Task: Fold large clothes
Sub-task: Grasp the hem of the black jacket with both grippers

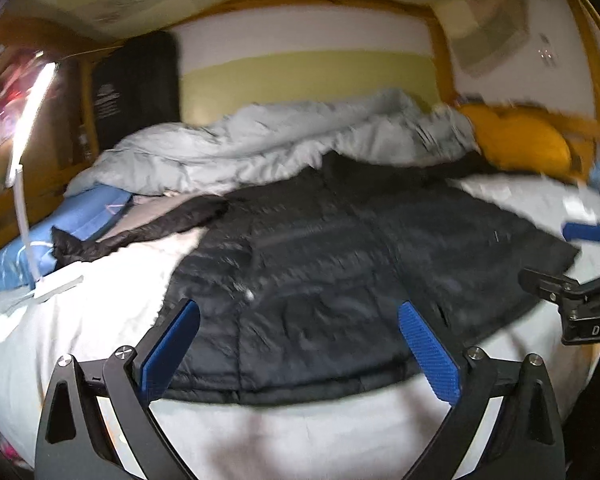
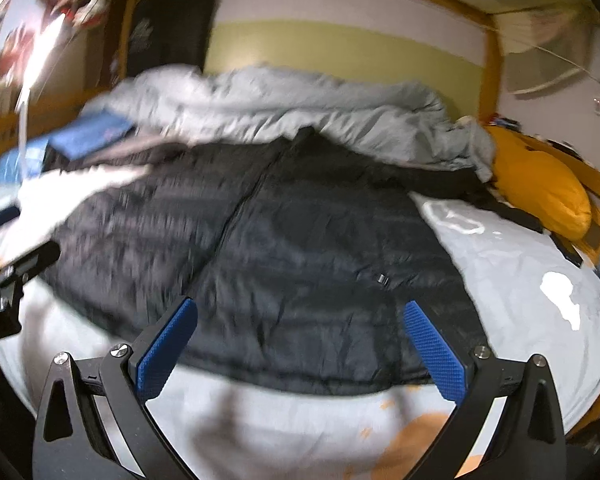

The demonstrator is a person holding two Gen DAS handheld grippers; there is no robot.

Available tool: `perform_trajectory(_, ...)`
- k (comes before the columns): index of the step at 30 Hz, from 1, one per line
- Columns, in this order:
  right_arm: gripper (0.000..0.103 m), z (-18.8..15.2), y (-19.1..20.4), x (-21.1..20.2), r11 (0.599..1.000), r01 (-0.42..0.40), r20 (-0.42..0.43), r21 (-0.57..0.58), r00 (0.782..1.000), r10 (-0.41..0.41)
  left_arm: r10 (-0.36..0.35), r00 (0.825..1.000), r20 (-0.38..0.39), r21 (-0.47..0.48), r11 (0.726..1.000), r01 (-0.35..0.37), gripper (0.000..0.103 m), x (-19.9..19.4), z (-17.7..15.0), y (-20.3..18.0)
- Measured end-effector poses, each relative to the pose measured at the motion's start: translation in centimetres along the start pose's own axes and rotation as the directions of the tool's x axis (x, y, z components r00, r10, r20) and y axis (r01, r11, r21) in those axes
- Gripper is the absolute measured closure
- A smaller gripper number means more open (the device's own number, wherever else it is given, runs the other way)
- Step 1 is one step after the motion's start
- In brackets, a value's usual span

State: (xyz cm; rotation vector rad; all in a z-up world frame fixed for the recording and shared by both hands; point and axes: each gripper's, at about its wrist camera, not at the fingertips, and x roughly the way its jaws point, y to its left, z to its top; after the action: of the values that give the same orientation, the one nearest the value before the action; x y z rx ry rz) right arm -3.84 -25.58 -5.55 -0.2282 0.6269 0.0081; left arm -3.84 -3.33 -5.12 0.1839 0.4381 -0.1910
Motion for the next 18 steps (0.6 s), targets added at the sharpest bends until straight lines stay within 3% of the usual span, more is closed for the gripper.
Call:
perform_trajectory(5,0.004,-2.7,1.2,1.4,0.993,-0.034,-0.100,-0.114,0.995,0.023,-0.042,0.988,-0.150,0.095,0.994,0.056,0.004,2.1,-3.2,-1.9)
perform_trajectory(9,0.004,-4.0,1.8,2.6,0.988,-0.047,-0.163,-0.149,0.986,0.022,-0.009,0.977,-0.211,0.150,0.988,0.042,0.004,3.2,-5.4,-2.8)
perform_trajectory(13,0.004,-4.6,2.2,3.6,0.987,-0.030,-0.198,-0.157,0.980,-0.001,0.012,0.979,-0.206,0.146,0.989,0.018,0.003,3.6,-5.7,-2.9)
perform_trajectory(18,0.001,-4.2,1.3,4.4,0.988,0.033,-0.191,-0.154,0.980,-0.063,0.124,0.978,-0.166,0.163,0.982,-0.097,0.003,5.1,-4.5,-1.8)
